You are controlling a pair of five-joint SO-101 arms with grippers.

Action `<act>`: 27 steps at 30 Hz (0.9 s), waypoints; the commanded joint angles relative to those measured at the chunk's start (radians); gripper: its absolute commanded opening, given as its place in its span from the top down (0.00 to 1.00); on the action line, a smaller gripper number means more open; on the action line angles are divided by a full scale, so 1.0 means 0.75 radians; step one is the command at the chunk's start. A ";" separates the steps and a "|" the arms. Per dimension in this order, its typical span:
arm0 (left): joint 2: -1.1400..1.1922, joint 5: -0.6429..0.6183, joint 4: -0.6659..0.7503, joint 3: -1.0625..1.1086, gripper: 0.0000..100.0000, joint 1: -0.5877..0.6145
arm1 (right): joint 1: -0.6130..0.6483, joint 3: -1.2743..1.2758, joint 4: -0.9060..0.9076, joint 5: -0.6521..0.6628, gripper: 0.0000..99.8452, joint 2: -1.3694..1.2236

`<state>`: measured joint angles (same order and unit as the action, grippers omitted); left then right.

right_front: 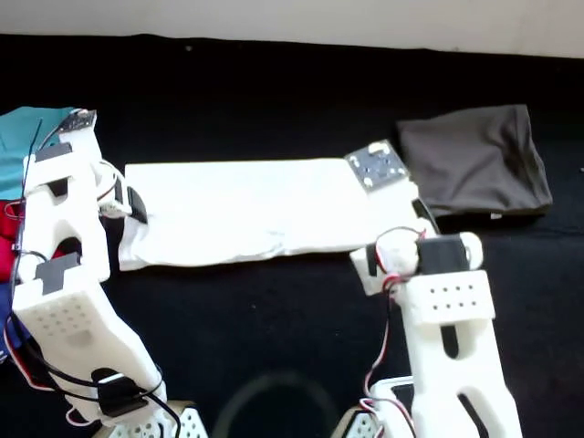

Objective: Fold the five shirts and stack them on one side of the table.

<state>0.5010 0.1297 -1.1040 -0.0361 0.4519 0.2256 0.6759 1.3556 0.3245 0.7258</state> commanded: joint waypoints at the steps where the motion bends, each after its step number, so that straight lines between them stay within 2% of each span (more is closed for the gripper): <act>1: 0.046 -0.004 -0.098 -0.101 0.77 -0.114 | 0.001 0.021 0.009 0.018 0.99 0.091; 5: 0.095 -0.006 -0.196 -0.171 0.80 -0.177 | 0.001 0.021 0.011 0.016 0.99 0.118; 9: 0.173 -0.006 -0.233 -0.214 1.00 -0.144 | -0.056 0.024 0.013 0.016 0.99 0.118; 15: 0.199 -0.002 -0.346 -0.326 0.99 0.024 | -0.249 0.050 0.007 0.020 0.99 0.118; 19: 0.199 0.088 -0.495 -0.478 0.99 0.134 | -0.257 0.175 -0.024 0.020 0.99 0.118; 23: 0.199 0.133 -0.704 -0.684 0.99 0.179 | -0.300 0.332 -0.134 0.012 0.99 0.118; 27: 0.199 0.155 -0.886 -0.858 0.99 0.165 | -0.422 0.498 -0.292 0.018 0.99 0.118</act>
<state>0.6621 0.2340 -1.6870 -0.5762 0.5762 -0.0292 0.9858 1.2144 0.3276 0.7887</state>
